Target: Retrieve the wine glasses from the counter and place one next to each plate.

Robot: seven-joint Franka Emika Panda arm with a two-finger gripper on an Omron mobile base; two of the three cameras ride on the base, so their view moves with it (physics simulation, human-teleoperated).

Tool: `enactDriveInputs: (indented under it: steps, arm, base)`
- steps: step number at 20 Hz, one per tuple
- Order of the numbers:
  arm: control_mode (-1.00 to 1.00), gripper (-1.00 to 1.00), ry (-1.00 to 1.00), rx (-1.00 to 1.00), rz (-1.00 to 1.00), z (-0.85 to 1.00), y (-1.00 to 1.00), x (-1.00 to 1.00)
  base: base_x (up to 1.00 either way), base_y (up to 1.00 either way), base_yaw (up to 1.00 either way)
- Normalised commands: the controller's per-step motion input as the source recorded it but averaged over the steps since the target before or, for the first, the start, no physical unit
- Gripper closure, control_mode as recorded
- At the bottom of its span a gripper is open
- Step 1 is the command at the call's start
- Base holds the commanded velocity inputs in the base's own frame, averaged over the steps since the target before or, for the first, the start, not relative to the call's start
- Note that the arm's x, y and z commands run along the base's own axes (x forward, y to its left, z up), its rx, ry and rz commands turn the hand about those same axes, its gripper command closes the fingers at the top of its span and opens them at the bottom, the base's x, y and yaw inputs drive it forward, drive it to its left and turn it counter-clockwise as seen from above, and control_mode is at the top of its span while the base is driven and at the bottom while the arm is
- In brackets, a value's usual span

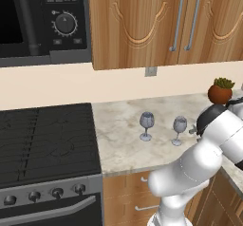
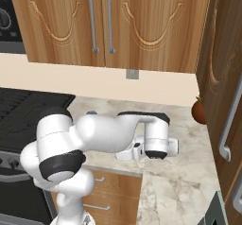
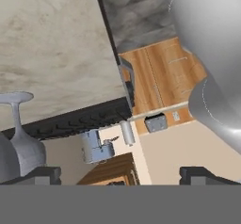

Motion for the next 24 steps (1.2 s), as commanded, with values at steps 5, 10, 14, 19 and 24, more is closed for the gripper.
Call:
enactDriveInputs:
  steps: [5,10,14,19,24]
  arm:
    - [-1.0,-1.0,0.0,0.0,-0.08,-0.01,0.03,0.03]
    - [-1.0,-1.0,0.02,0.0,-0.09,-0.02,0.03,0.05]
    - [-1.0,-1.0,0.03,0.0,-0.08,0.0,0.1,0.0]
    - [-1.0,-1.0,0.05,0.0,-0.08,0.0,0.14,0.0]
    - [-1.0,-1.0,0.05,0.0,-0.07,0.0,0.14,0.0]
  base:
    - [0.0,0.0,0.0]
    - [0.0,0.0,0.0]
    - [0.0,0.0,0.0]
    - [0.0,0.0,0.0]
    - [0.0,0.0,0.0]
